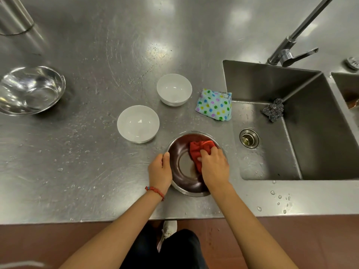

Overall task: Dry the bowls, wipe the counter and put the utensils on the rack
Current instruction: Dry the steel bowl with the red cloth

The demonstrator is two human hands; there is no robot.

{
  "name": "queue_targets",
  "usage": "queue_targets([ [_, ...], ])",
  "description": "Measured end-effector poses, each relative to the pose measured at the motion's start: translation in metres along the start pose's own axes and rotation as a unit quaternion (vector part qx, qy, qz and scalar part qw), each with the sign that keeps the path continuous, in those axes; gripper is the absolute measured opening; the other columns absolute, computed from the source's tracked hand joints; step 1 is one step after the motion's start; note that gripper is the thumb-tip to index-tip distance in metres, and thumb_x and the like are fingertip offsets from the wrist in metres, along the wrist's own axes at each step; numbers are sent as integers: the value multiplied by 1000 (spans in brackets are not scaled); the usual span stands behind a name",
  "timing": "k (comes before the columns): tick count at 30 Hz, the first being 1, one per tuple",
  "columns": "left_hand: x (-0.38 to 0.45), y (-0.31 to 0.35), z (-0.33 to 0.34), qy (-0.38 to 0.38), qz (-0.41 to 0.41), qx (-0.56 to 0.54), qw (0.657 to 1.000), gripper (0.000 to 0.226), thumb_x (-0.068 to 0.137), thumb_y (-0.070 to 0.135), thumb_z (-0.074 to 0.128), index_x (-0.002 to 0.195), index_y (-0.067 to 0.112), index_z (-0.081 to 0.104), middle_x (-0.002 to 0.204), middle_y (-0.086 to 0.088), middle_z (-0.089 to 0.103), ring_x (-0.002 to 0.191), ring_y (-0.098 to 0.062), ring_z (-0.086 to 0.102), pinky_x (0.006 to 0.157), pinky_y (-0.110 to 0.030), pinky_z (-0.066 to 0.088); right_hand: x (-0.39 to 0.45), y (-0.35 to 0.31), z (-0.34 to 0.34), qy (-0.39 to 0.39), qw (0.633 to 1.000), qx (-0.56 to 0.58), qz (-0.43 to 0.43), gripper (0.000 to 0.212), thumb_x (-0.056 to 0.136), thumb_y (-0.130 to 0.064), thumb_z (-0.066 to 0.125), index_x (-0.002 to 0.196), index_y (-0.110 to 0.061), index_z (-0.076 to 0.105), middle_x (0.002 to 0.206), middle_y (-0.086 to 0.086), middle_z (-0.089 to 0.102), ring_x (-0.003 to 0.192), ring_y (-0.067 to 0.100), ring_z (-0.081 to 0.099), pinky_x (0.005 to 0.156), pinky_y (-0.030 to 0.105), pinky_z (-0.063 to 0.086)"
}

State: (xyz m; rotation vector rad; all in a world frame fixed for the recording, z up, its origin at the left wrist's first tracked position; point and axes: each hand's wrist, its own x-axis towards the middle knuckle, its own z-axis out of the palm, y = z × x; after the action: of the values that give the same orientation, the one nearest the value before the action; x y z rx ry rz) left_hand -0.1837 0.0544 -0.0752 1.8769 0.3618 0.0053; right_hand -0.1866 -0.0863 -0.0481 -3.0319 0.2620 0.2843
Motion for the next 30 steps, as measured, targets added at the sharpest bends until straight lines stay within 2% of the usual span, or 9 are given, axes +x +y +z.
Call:
queue_targets([
  [3, -3, 2, 3, 16, -6, -13, 1000, 47, 93, 12, 47, 50, 19, 29, 48, 4, 31, 47, -8, 27, 43, -9, 31, -13, 5, -6, -75, 997, -6, -21, 26, 94, -22, 45, 111, -11, 61, 118, 12, 54, 106, 30, 51, 85, 36, 43],
  [6, -8, 2, 6, 29, -10, -11, 999, 46, 94, 12, 45, 51, 20, 30, 48, 4, 32, 47, -8, 28, 43, -10, 31, -24, 6, -13, -171, 973, 143, -57, 23, 86, -26, 59, 106, -20, 69, 111, 8, 65, 101, 26, 59, 88, 31, 44],
  [8, -10, 2, 7, 30, -2, -4, 1000, 46, 94, 13, 45, 51, 21, 31, 49, 4, 33, 47, -8, 30, 45, -10, 32, -29, -3, -14, -183, 948, 256, -53, 22, 85, -23, 61, 105, -21, 70, 109, 4, 69, 101, 20, 60, 90, 23, 41],
  [12, -9, 0, 5, 18, 7, 6, 1000, 45, 94, 13, 44, 52, 22, 33, 50, 4, 37, 48, -8, 34, 47, -9, 33, -39, -20, -13, -150, 915, 372, -44, 24, 87, -22, 61, 109, -21, 68, 108, 4, 70, 101, 15, 61, 88, 17, 41],
  [16, -11, 1, 2, 19, 14, 3, 1000, 46, 94, 11, 45, 51, 21, 31, 49, 4, 34, 47, -8, 31, 45, -9, 32, -46, 6, -22, -146, 945, 265, -124, 22, 86, -27, 61, 106, -29, 69, 100, 5, 67, 93, 18, 59, 80, 19, 39],
  [18, -10, 2, 2, 28, 9, 0, 1000, 47, 94, 10, 44, 50, 21, 31, 49, 4, 33, 48, -8, 30, 45, -9, 31, -52, 25, -25, -131, 957, 223, -128, 25, 86, -30, 60, 110, -29, 67, 106, 4, 63, 99, 19, 56, 86, 26, 42],
  [24, -14, 4, 3, 21, 9, -1, 1000, 46, 94, 10, 44, 51, 20, 30, 50, 3, 32, 48, -8, 29, 45, -8, 32, -77, 2, -14, -25, 962, 256, -94, 29, 86, -27, 62, 113, -18, 66, 104, 10, 61, 98, 25, 57, 86, 27, 43],
  [28, -17, 2, 4, 15, 7, -5, 1000, 46, 94, 10, 43, 51, 20, 30, 50, 3, 32, 48, -8, 29, 44, -9, 31, -90, 1, -5, 70, 963, 234, -118, 25, 77, -19, 67, 99, -11, 71, 89, 15, 65, 80, 29, 65, 67, 27, 53],
  [30, -15, 2, 2, 13, 5, -5, 1000, 45, 94, 11, 43, 51, 20, 31, 50, 3, 33, 48, -9, 30, 44, -8, 32, -94, 18, -3, 101, 965, 224, -95, 24, 76, -16, 69, 99, -10, 71, 90, 17, 65, 79, 31, 65, 66, 31, 55],
])
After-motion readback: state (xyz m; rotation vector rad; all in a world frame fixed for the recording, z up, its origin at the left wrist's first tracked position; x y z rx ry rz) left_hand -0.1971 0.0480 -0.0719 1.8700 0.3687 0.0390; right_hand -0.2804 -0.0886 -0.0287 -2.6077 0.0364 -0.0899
